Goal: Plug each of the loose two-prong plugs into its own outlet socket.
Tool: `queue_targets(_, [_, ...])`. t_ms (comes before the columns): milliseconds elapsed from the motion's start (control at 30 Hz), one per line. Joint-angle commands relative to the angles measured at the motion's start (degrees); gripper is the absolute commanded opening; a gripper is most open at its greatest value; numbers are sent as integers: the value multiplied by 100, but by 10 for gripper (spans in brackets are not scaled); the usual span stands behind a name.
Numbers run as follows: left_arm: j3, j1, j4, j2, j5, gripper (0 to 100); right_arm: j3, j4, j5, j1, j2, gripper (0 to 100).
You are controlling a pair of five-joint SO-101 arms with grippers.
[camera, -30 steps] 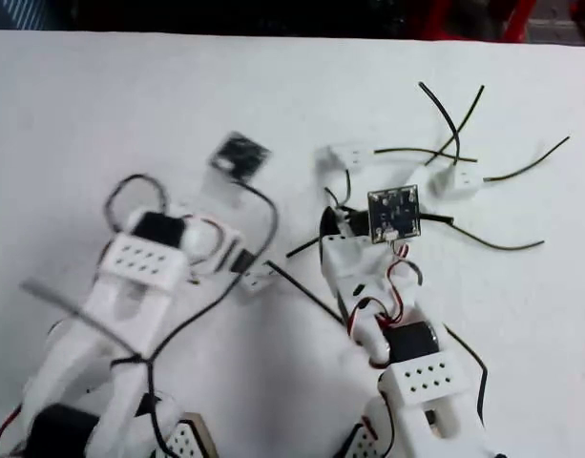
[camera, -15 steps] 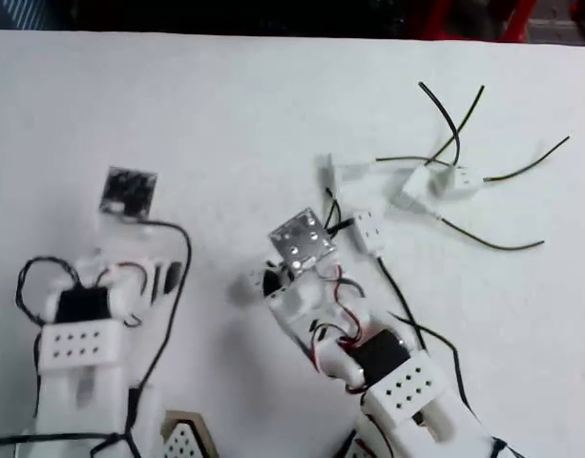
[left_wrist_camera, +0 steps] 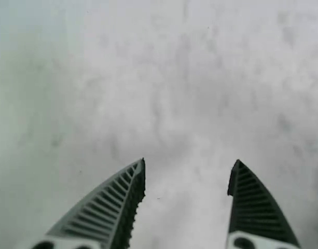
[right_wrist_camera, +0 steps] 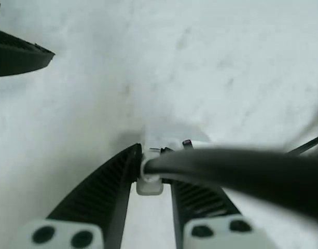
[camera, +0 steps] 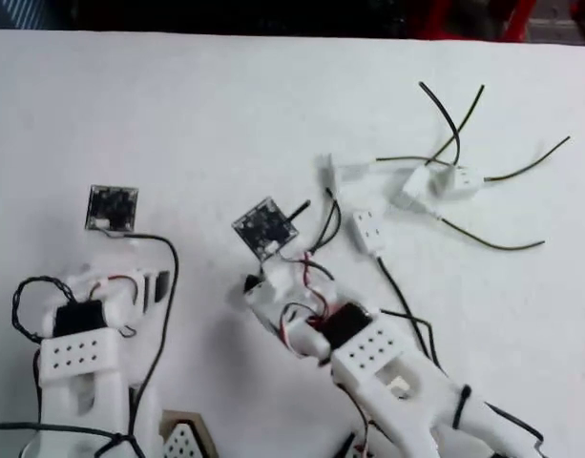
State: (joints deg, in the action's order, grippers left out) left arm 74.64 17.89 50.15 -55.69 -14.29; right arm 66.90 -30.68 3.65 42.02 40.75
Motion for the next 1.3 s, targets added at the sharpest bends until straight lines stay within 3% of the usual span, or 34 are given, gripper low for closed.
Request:
queue_targets(0, [-53, 48, -70, -127, -9, 260, -281, 233, 53, -22, -215, 17])
queue_targets(500, [-44, 48, -70, -127, -9, 260, -290, 1279, -132, -233, -840, 17])
queue_targets(1267, [-44, 40, -70, -127, -9, 260, -519, 1235, -246, 13, -1604, 17])
